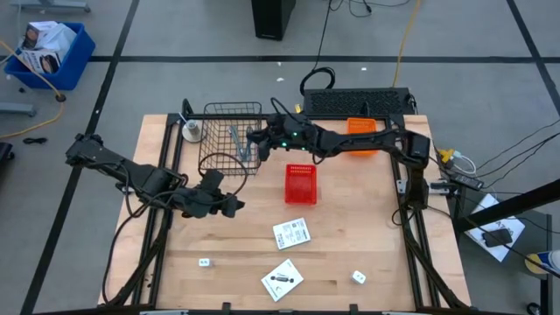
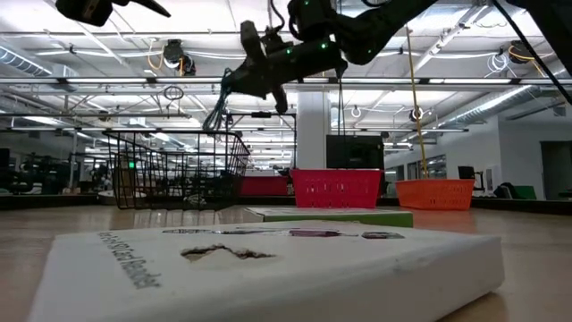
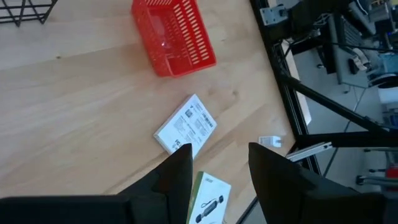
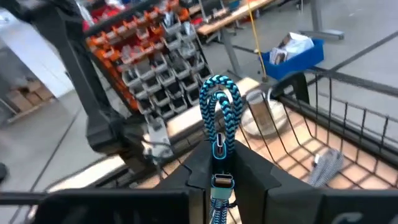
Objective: Pick and place items into bin
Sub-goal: Put the blue charger cable into the wire basket, then put the left white charger adapter into the red bin
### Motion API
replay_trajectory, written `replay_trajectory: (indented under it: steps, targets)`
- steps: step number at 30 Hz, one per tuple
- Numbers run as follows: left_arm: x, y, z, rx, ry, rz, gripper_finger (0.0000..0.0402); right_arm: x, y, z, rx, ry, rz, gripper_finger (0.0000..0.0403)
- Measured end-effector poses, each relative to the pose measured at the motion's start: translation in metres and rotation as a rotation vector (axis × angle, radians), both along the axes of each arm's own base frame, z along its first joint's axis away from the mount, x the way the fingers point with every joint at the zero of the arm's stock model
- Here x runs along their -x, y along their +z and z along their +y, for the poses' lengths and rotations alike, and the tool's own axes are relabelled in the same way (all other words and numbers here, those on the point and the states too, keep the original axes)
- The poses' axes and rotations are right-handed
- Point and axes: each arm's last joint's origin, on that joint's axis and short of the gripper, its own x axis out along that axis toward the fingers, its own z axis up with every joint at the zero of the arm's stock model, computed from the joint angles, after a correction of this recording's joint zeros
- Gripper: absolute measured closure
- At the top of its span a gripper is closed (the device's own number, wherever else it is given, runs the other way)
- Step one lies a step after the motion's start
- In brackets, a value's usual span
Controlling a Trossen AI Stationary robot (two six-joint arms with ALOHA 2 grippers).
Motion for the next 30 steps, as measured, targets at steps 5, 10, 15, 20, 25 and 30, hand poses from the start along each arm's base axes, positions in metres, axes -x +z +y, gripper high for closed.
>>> replay_trajectory:
  steps: [5,10,15,20,25,30]
  targets:
    - [0.0,0.0,0.0,0.0,0.0,0.001,0.024,-0.003,-0.013,-0.008,-0.008,-0.013,0.013,0.0355]
    - [0.0,0.0,0.0,0.001,-0.002,0.004,0.024,-0.002,-0.014,-0.013,-0.009,-0.026,0.015,0.0289]
    - [0.0,-0.001,0.0,-0.003,-0.022,0.011,0.024,-0.003,-0.006,-0.013,0.029,-0.019,-0.059,0.0232]
    - [0.0,-0.001,-0.001,-0.022,-0.052,0.017,0.024,-0.004,-0.005,-0.011,-0.011,0.03,-0.083,0.0194]
    - [0.0,-0.001,-0.001,-0.047,-0.084,0.022,0.024,-0.004,0.007,0.008,0.02,0.18,-0.106,0.018]
    - [0.0,-0.001,-0.001,-0.114,-0.14,0.028,0.024,0.005,0.038,0.048,0.191,0.324,-0.078,0.0184]
